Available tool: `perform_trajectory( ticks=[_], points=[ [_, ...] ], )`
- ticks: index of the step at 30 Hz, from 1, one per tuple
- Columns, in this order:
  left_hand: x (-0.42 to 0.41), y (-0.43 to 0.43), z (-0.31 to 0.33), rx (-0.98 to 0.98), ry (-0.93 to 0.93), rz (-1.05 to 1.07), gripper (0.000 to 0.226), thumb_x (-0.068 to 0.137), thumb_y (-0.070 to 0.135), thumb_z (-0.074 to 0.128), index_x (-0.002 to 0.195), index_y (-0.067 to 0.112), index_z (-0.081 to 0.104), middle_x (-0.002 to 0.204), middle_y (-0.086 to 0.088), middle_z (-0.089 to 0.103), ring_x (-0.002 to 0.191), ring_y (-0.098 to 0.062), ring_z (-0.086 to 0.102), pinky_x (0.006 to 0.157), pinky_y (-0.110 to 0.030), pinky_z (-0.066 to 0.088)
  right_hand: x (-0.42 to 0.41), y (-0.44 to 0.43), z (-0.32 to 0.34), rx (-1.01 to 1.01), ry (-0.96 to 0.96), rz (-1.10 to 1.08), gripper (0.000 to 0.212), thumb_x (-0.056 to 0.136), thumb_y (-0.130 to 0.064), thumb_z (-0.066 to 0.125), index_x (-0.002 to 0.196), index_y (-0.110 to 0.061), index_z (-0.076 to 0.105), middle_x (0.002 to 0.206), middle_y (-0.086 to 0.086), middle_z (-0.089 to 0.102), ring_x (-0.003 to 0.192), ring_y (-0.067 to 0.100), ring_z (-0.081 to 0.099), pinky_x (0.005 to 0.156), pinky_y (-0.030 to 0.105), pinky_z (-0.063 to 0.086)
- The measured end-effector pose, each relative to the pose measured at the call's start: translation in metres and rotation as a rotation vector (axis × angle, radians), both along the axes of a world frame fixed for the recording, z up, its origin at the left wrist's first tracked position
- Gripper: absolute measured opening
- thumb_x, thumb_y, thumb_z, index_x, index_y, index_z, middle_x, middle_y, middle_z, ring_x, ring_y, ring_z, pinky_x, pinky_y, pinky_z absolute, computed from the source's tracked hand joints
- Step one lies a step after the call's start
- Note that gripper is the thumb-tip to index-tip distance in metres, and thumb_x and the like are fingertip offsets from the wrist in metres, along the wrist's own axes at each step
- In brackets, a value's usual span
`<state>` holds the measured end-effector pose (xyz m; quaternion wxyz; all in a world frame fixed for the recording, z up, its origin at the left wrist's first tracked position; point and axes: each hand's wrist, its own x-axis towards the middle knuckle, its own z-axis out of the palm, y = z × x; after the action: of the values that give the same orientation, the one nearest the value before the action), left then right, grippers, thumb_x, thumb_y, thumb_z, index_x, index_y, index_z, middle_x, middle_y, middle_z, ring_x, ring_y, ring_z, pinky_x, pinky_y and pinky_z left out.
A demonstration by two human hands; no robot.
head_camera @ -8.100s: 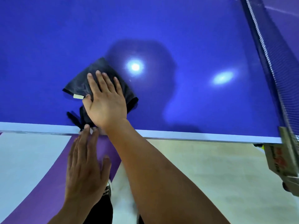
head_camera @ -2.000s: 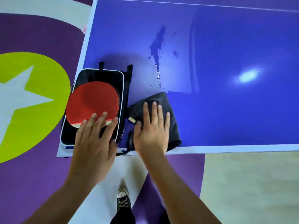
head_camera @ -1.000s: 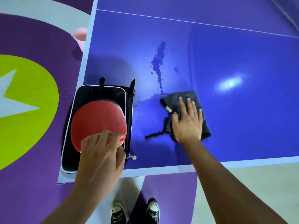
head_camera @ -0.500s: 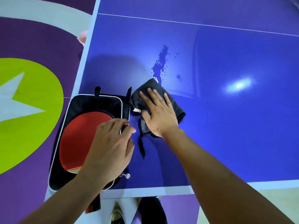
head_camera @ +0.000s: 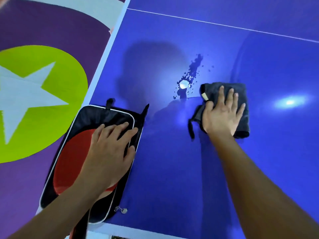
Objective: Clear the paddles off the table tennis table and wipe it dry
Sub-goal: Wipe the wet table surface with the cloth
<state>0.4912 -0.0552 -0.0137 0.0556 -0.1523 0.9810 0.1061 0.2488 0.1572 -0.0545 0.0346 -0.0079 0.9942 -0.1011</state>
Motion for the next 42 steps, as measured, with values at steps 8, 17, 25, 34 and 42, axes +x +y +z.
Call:
perform_trajectory(
  ticks=[8,17,25,34,42],
  points=[
    [-0.004,0.004,0.006,0.046,-0.030,0.032,0.052,0.094,0.042,0.037,0.139,0.029,0.059,0.146,0.004,0.054,0.132,-0.023,0.048,0.121,-0.050,0.025,0.032,-0.106,0.000,-0.067,0.005,0.931,0.070,0.094,-0.046,0.017,0.162,-0.030,0.027,0.169,0.001,0.023,0.157,0.017,0.014,0.128,0.044,0.001],
    [-0.004,-0.036,0.012,0.043,0.046,0.152,0.049,0.095,0.043,0.039,0.137,0.028,0.060,0.144,0.001,0.052,0.132,-0.027,0.045,0.114,-0.051,0.032,-0.043,-0.056,-0.005,-0.020,0.030,0.435,0.069,0.097,-0.043,0.019,0.164,-0.026,0.019,0.172,0.004,0.013,0.158,0.019,0.005,0.128,0.046,-0.004],
    [0.008,-0.054,0.000,0.108,0.003,0.174,0.048,0.099,0.042,0.035,0.140,0.033,0.057,0.154,0.000,0.047,0.141,-0.030,0.042,0.117,-0.058,0.030,0.022,-0.172,-0.003,-0.073,0.005,1.276,0.062,0.101,-0.043,0.024,0.161,-0.027,0.029,0.169,-0.003,0.023,0.157,0.015,0.016,0.128,0.042,0.004],
    [0.005,-0.060,-0.001,0.091,0.029,0.188,0.043,0.097,0.039,0.037,0.131,0.036,0.065,0.148,0.002,0.053,0.133,-0.027,0.048,0.116,-0.056,0.032,-0.039,-0.268,-0.005,-0.063,0.018,0.874,0.057,0.107,-0.041,0.028,0.163,-0.031,0.021,0.171,-0.004,0.014,0.158,0.013,0.006,0.128,0.042,-0.003],
    [0.007,-0.069,0.003,0.097,0.074,0.142,0.043,0.097,0.038,0.038,0.129,0.032,0.066,0.141,0.002,0.058,0.126,-0.028,0.053,0.109,-0.055,0.037,0.017,-0.271,-0.002,-0.085,-0.065,1.494,0.054,0.105,-0.039,0.034,0.158,-0.034,0.034,0.168,-0.005,0.026,0.157,0.012,0.015,0.128,0.039,0.002]
  ],
)
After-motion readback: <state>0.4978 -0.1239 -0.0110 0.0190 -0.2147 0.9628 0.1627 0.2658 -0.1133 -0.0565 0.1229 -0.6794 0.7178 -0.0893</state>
